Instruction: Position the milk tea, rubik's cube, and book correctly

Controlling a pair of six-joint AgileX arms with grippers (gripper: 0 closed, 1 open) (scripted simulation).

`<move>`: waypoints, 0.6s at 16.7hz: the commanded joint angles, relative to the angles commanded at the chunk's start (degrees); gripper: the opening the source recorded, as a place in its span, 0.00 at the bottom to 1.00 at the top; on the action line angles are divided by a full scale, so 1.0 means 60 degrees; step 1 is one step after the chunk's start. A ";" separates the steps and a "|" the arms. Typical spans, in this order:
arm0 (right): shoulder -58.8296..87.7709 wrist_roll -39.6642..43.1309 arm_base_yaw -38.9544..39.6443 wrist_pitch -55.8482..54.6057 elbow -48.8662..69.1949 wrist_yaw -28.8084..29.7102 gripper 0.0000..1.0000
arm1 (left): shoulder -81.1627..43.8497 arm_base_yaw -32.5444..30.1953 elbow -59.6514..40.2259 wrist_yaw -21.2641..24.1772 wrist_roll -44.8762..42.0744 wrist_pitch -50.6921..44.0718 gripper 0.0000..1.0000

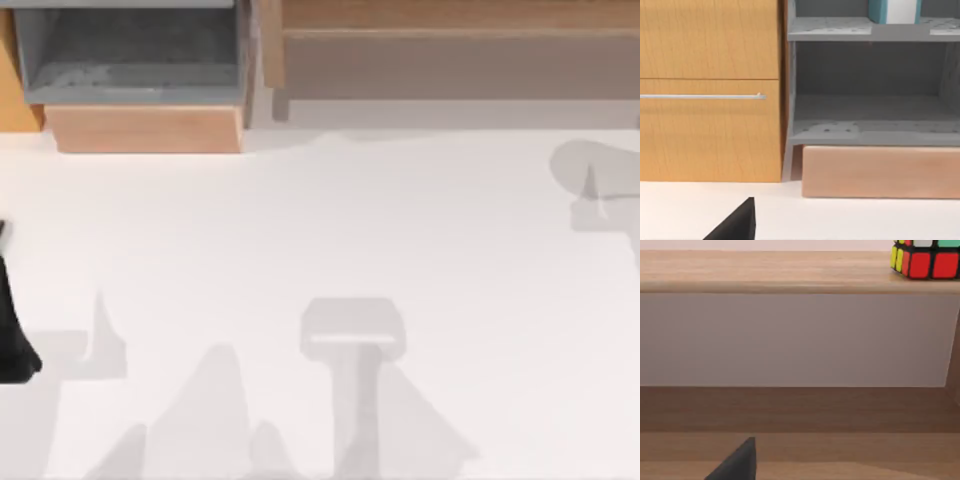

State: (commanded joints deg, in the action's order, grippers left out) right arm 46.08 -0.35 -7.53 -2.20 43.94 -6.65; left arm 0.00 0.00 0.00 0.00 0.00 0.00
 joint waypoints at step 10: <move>-0.7135 0.0054 0.1145 0.0337 -0.6803 0.1013 1.00 | 0.0000 0.0000 0.0000 0.0000 0.0000 0.0000 1.00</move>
State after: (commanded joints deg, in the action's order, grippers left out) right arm 3.28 -0.03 -0.66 -0.18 3.12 -0.58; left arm 0.00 0.00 0.00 0.00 0.00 0.00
